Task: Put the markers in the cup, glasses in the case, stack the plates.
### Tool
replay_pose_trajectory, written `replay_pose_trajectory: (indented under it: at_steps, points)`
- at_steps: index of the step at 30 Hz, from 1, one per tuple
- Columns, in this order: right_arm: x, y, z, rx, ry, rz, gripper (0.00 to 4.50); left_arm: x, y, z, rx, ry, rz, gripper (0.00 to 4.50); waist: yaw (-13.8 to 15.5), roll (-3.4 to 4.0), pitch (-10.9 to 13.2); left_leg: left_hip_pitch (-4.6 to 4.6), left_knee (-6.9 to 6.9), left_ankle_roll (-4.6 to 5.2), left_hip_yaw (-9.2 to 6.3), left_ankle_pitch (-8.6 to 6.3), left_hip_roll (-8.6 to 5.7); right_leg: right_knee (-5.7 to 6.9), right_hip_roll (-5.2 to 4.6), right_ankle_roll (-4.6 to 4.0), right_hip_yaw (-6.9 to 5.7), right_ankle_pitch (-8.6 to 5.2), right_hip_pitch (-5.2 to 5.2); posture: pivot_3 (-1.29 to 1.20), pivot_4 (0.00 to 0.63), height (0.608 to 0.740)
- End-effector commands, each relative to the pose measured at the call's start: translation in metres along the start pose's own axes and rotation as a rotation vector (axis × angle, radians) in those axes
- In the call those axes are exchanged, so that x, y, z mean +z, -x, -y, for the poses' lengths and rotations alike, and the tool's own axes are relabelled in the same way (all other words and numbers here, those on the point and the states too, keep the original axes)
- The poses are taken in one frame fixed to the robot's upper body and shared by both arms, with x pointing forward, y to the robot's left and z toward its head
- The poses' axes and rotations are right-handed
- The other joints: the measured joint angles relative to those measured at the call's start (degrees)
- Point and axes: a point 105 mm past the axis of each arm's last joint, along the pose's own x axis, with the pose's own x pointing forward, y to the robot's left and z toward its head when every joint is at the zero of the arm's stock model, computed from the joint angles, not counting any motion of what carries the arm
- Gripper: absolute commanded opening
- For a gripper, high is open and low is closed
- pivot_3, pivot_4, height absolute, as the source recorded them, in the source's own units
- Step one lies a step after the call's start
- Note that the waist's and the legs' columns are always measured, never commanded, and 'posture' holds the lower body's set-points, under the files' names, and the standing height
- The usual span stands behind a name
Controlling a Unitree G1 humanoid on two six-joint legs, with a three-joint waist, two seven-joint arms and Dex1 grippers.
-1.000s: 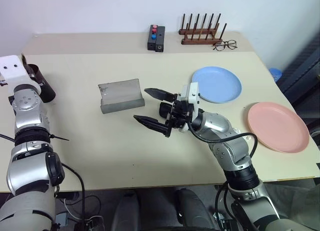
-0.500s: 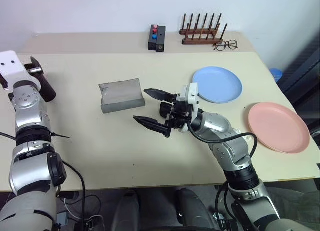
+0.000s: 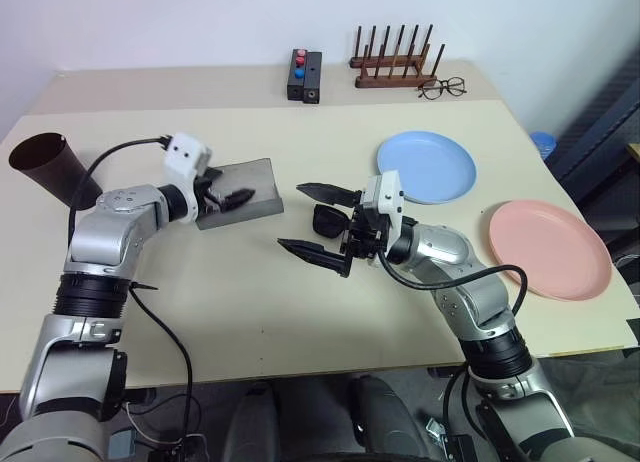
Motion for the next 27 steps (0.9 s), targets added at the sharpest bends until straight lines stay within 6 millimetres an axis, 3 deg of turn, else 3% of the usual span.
replay_pose_trajectory:
  at_steps: [1, 12, 16, 21, 25, 27]
  points:
    - [0.01, 0.005, 0.0, 0.006, 0.055, 0.015, 4.5, 0.002, 0.009, 0.0, -0.083, -0.084, -0.102, 4.45, 0.1, 0.0, 0.0, 0.0, 0.0, 0.0, 0.0, 0.0, 0.0, -0.01, 0.0, 0.0, 0.0, 0.0, 0.0, 0.0, 0.15, 0.74]
    - [0.009, 0.011, -0.005, 0.03, 0.076, -0.021, 4.5, -0.016, 0.007, 0.005, -0.314, -0.058, -0.317, 4.45, 1.0, 0.01, 0.0, -0.07, 0.03, 0.01, 0.0, 0.0, -0.01, -0.04, 0.0, -0.05, 0.0, -0.04, -0.04, 0.0, 0.15, 0.74]
    - [0.001, 0.022, -0.013, 0.117, 0.115, -0.125, 4.5, -0.021, 0.008, 0.005, -0.352, -0.048, -0.345, 4.45, 1.0, 0.01, 0.0, -0.1, 0.02, 0.02, 0.0, 0.0, 0.0, -0.06, 0.0, -0.03, 0.0, -0.04, -0.05, 0.0, 0.15, 0.74]
    - [-0.002, 0.036, -0.008, 0.131, 0.154, -0.232, 4.5, -0.021, 0.007, 0.004, -0.36, -0.056, -0.342, 2.24, 1.0, 0.02, 0.0, -0.11, 0.04, 0.02, 0.0, -0.01, 0.0, -0.05, 0.0, -0.09, 0.0, -0.08, -0.06, 0.0, 0.15, 0.74]
    - [-0.005, 0.053, 0.005, 0.087, 0.196, -0.329, 4.5, -0.024, 0.012, 0.01, -0.409, -0.066, -0.335, 0.09, 1.0, 0.02, 0.0, -0.12, 0.03, 0.03, 0.0, -0.01, 0.0, -0.06, 0.0, -0.13, 0.0, -0.11, -0.07, 0.0, 0.15, 0.74]
    - [-0.007, 0.066, 0.012, 0.059, 0.211, -0.383, 4.5, -0.026, 0.016, 0.015, -0.442, -0.073, -0.331, 0.04, 1.0, 0.02, 0.0, -0.13, 0.04, 0.03, 0.0, -0.01, 0.0, -0.06, -0.01, -0.13, 0.0, -0.11, -0.07, 0.0, 0.15, 0.74]
